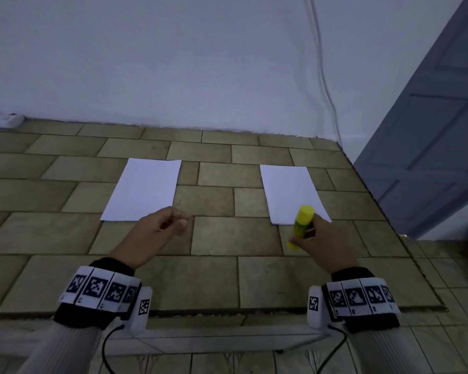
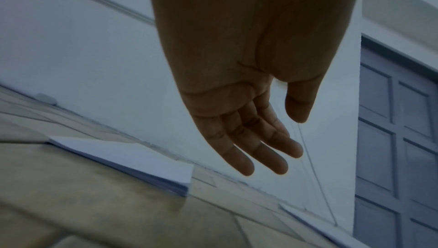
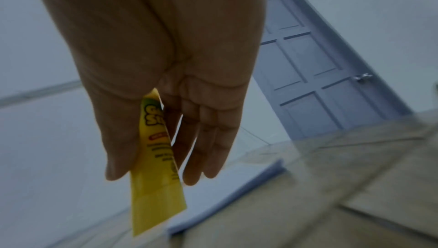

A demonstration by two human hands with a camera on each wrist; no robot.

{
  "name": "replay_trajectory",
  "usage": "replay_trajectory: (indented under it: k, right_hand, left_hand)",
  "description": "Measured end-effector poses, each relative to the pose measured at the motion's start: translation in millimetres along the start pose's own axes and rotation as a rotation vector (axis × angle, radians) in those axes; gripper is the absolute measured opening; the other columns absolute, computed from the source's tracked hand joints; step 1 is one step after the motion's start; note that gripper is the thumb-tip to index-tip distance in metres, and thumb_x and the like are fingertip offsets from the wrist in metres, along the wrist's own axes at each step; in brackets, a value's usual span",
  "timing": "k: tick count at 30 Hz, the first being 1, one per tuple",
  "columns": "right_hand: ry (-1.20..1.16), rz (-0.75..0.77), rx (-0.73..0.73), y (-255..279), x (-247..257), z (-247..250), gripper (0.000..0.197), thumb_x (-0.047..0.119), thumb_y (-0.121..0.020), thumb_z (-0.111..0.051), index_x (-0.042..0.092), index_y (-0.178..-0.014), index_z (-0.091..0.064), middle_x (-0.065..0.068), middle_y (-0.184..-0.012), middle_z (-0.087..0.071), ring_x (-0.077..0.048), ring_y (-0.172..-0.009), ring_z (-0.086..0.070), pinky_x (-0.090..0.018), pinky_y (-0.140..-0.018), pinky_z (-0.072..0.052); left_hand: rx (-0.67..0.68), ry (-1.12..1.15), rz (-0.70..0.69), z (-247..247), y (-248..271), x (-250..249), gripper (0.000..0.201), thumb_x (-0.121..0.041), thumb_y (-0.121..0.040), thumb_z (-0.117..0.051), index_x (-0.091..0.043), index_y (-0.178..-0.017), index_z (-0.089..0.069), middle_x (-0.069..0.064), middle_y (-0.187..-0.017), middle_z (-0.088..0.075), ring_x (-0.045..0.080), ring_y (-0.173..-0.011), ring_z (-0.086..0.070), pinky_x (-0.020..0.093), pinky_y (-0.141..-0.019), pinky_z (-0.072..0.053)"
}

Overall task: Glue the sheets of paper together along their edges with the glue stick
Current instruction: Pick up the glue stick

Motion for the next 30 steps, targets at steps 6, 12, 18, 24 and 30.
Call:
replay_trajectory:
  k: [6, 12, 18, 24, 30]
  right_hand:
    - [0.035, 0.245, 0.109, -8.7, 80.4, -21.8, 0.028, 0.032, -0.082, -0.072, 0.018, -0.097, -0.052, 0.001, -0.094, -0.057, -0.013, -0.081, -0.055, -0.017, -0.063, -0.038]
    - [0.02, 0.473, 0.147, 3.5, 131.0, -55.5, 0.033, 0.037, -0.088, -0.064, 0.011, -0.108, -0.058, 0.0, -0.091, -0.047, -0.012, -0.078, -0.046, -0.024, -0.067, -0.038]
    - [-0.031, 0.527, 0.18, 12.1, 136.2, -72.2, 0.03, 0.037, -0.097, -0.049, 0.01, -0.11, -0.056, -0.003, -0.086, -0.058, -0.015, -0.075, -0.052, -0.028, -0.063, -0.038]
    - [-0.283, 0.415, 0.396, 9.8, 131.4, -79.6, 0.02, 0.029, -0.099, -0.047, 0.011, -0.102, -0.057, 0.004, -0.075, -0.057, -0.005, -0.061, -0.05, -0.02, -0.058, -0.04]
    - [-0.297, 0.419, 0.395, 12.1, 128.3, -82.4, 0.013, 0.03, -0.099, -0.048, 0.021, -0.092, -0.055, 0.003, -0.074, -0.058, -0.008, -0.062, -0.05, -0.024, -0.058, -0.041]
  left_hand:
    - [-0.014, 0.119, -0.07, -22.6, -16.8, -45.2, 0.029, -0.033, -0.097, -0.051, -0.011, -0.11, -0.064, -0.001, -0.088, -0.072, 0.011, -0.085, -0.069, 0.028, -0.079, -0.054]
    - [-0.051, 0.165, -0.049, -35.7, -25.2, -68.3, 0.053, -0.055, -0.087, -0.049, -0.004, -0.095, -0.064, 0.005, -0.071, -0.068, 0.016, -0.065, -0.068, 0.026, -0.057, -0.053]
    - [-0.064, 0.037, -0.13, -24.6, -26.9, -63.6, 0.042, -0.048, -0.091, -0.053, -0.009, -0.076, -0.058, 0.005, -0.059, -0.066, 0.012, -0.054, -0.063, 0.016, -0.056, -0.048]
    - [-0.015, -0.073, -0.338, -20.5, -24.7, -74.5, 0.044, -0.056, -0.087, -0.049, -0.014, -0.081, -0.06, 0.001, -0.066, -0.067, 0.01, -0.06, -0.064, 0.018, -0.06, -0.049]
    - [-0.089, -0.222, -0.329, -19.6, -19.8, -76.2, 0.05, -0.055, -0.099, -0.038, -0.017, -0.069, -0.052, -0.005, -0.052, -0.055, 0.007, -0.051, -0.057, 0.022, -0.055, -0.044]
Point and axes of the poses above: each hand's wrist, its own y-axis away from the middle knuckle, its own z-axis out of the back of the hand, x = y × z, the point moved 9 cm from there along -y, towards the middle knuckle
